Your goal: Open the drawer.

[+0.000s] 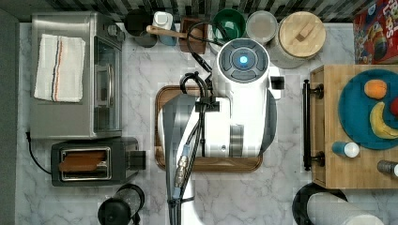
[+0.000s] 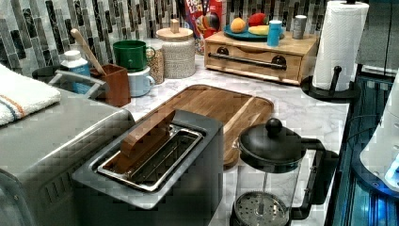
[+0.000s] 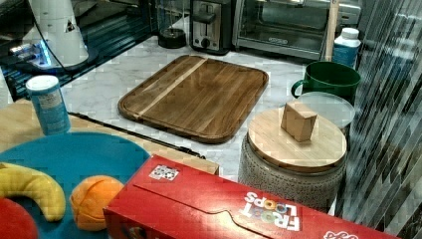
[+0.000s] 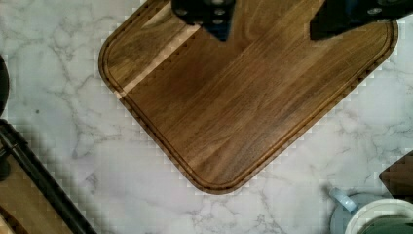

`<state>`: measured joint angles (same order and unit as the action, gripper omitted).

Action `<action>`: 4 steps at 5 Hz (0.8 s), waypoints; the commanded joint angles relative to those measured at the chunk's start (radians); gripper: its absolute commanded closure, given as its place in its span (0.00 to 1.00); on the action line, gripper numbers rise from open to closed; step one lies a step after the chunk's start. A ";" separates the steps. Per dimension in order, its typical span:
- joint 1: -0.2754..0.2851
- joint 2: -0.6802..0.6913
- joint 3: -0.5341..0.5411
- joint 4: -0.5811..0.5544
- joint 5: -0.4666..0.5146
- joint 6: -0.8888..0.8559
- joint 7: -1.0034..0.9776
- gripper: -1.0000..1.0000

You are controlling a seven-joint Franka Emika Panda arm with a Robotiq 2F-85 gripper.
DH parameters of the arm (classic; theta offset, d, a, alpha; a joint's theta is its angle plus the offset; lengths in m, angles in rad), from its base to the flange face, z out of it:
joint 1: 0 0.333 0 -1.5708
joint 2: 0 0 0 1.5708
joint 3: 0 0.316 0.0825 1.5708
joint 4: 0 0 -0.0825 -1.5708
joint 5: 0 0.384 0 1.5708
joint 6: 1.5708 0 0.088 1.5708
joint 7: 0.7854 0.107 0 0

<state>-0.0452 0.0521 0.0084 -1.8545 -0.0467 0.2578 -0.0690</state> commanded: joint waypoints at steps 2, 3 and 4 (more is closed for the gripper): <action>-0.008 0.001 0.010 0.000 0.000 0.001 -0.002 0.00; -0.008 0.001 0.010 0.000 0.000 0.001 -0.002 0.00; -0.026 -0.003 0.004 -0.045 0.002 0.072 -0.103 0.00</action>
<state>-0.0607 0.0775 0.0084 -1.8887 -0.0495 0.3232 -0.0745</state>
